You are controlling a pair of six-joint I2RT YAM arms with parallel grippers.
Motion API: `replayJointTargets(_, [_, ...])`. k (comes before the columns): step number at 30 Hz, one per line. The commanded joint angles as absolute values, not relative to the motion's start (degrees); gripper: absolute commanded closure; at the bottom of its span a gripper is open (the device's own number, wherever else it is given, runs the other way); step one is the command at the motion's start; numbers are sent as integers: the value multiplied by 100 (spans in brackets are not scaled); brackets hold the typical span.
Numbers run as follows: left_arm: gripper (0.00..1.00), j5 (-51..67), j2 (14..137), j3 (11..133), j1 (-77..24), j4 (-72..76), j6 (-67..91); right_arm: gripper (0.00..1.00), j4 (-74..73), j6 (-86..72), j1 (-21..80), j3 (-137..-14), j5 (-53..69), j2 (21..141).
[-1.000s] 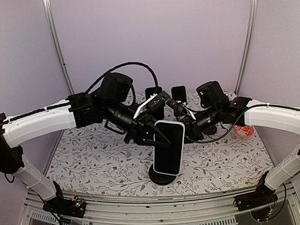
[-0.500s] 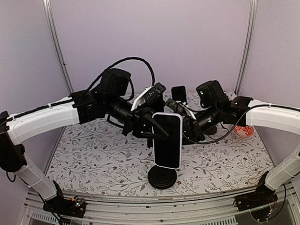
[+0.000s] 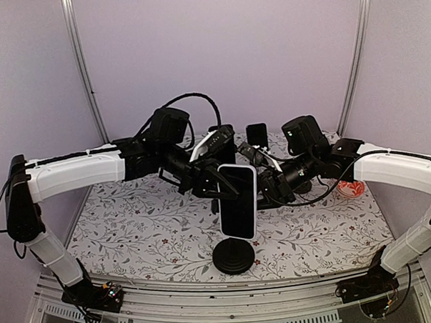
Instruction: Place the phone on the phone stand
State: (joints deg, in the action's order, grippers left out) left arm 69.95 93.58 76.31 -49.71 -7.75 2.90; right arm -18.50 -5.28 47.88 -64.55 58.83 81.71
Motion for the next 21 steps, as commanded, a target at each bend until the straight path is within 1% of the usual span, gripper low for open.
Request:
replayJointTargets(1, [100,7026,9535,7631,-4787,-276,378,100,-1612,-442,4870,-6662,6268,7984])
replayJointTargets(8, [100,6908,9595,7458,-4519,-412,414,100,-1839,-249,4877,-6630,6142,7999])
replayJointTargets(16, [100,6448,9460,6877,-4397,-1361,-174,100,-1735,-71,4876,-6333,5896,8077])
replayJointTargets(21, [100,5812,9487,6704,-4344,-1988,-280,100,-1483,-80,4841,-6170,5733,8133])
